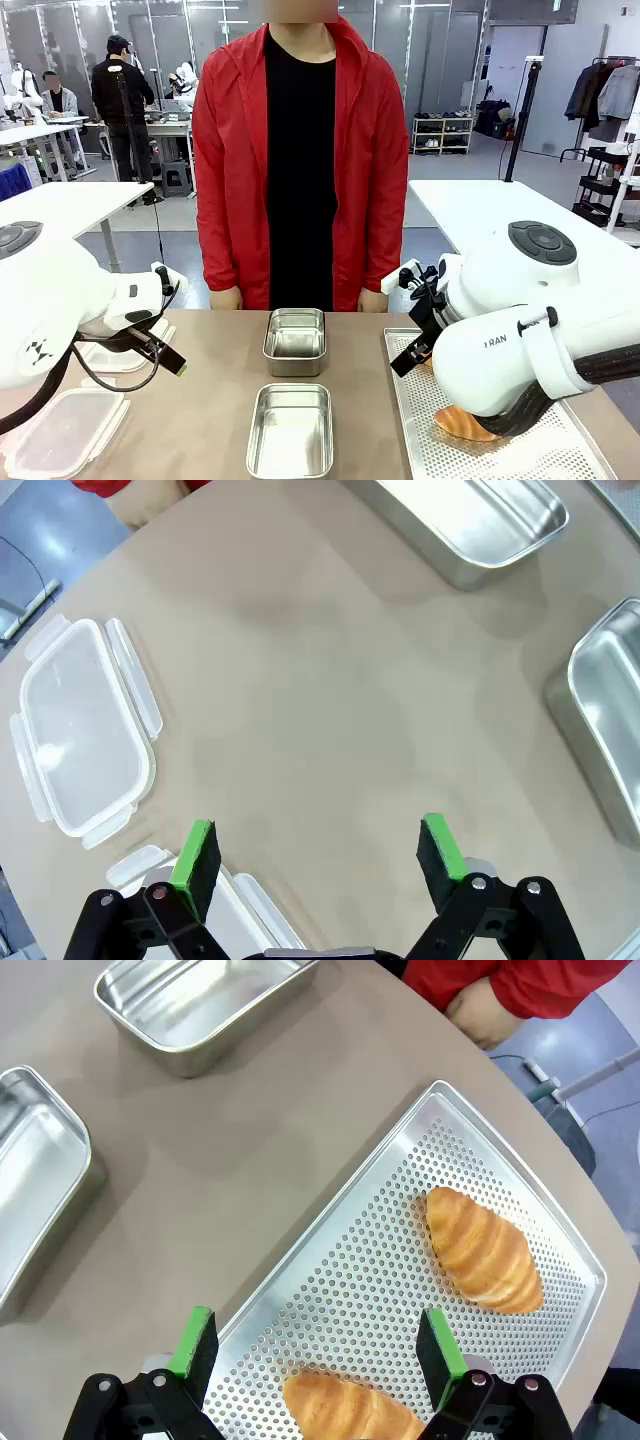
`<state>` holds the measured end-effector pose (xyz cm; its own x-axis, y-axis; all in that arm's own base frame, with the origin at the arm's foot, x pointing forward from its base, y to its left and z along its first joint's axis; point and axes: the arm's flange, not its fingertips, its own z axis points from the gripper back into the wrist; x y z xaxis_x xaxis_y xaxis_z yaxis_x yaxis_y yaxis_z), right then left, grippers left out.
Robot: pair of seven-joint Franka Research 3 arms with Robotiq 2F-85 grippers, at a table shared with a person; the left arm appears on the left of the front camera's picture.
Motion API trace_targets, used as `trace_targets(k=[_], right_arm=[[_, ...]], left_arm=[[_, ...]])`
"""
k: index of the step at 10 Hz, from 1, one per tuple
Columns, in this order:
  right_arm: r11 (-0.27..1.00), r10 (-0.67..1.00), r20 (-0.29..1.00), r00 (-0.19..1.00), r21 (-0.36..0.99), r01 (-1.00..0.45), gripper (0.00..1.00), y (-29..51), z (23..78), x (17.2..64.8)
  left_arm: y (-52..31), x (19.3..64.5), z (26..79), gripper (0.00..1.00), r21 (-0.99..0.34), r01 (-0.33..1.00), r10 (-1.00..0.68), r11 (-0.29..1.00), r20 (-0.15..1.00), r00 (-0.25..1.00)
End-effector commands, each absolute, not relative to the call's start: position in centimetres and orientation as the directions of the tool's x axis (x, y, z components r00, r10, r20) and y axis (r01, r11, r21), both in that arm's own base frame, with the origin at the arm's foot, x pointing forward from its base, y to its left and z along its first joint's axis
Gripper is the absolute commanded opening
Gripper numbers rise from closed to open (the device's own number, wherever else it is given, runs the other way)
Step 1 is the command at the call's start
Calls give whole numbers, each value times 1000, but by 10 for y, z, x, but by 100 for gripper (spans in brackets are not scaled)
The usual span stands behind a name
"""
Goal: Place the bread into the airtight container.
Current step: Pick up a Butter Roll and place it into an empty Airtight Container.
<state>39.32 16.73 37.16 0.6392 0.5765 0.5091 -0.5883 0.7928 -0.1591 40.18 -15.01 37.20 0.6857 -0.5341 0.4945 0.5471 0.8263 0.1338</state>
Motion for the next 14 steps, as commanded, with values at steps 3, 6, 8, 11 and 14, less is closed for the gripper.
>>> trace_targets(k=[3,6,8,11,14], right_arm=[[793,576,509,639,-159,-588,100,167,372,393],[793,576,509,639,-159,-588,100,167,372,393],[793,576,509,639,-159,-588,100,167,372,393],[781,586,516,625,-156,-604,100,163,408,399],[796,573,479,665,-135,-589,100,145,513,403]], left_arm=[[-150,402,372,100,134,548,-534,826,495,685],[-150,402,372,100,134,548,-534,826,495,685],[-150,402,372,100,134,548,-534,826,495,685],[-158,414,400,100,108,559,-535,822,480,695],[-154,442,508,100,31,566,-514,824,463,722]])
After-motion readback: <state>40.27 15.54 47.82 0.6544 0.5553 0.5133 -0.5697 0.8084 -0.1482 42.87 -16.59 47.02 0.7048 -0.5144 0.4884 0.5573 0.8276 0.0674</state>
